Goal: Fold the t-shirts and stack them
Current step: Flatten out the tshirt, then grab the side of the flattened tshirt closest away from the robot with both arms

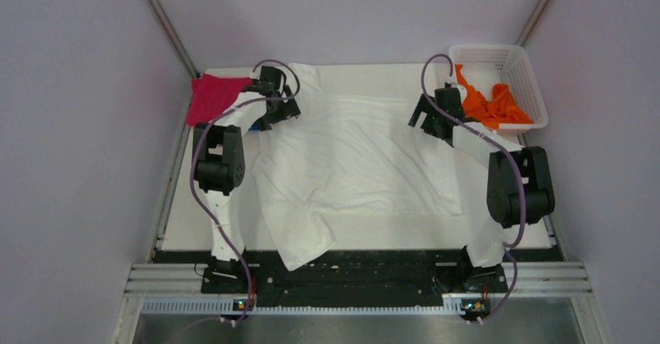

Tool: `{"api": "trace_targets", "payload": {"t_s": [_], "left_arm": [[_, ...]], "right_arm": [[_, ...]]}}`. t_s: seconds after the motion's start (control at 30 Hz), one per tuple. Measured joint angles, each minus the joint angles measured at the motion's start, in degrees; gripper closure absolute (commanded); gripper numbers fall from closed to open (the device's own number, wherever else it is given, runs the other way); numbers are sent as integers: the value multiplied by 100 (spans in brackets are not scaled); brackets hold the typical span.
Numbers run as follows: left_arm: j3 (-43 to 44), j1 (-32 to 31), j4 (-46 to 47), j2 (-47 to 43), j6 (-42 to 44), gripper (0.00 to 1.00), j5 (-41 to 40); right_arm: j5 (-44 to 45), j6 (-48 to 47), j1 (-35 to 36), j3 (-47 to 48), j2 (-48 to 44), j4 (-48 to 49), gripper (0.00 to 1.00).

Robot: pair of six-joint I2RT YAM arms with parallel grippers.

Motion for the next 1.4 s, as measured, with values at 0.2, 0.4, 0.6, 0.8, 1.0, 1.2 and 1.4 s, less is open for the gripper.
{"api": "trace_targets", "payload": {"t_s": [0.2,0.4,0.6,0.8,1.0,1.2,1.4], "left_arm": [[-1764,-310,37,-1932,-94,1,7],[-3912,-1506,-28,-4513,-680,4,98],[-5176,-2782,-953,-5761,-1412,12,-70],[-5748,-4140,-2275,-6105,-2157,23,-166],[-6358,-4756,-2531,-6113,-2697,36,240],[-6669,-5005,-2015,-5956,-2885,48,667],[-6704,-5062,-1803,-5521,-2850,75,715]], "right_arm": [[363,87,0,-813,-1958,4,1],[765,450,0,-2487,-3871,-33,1],[881,789,-2,-3316,-4968,-203,1],[964,822,-2,-3298,-4951,-293,1],[966,822,-2,-3298,-4743,-387,1],[1075,881,-2,-3300,-4734,-385,1],[1244,1145,-2,-3364,-5060,-472,2]]}}
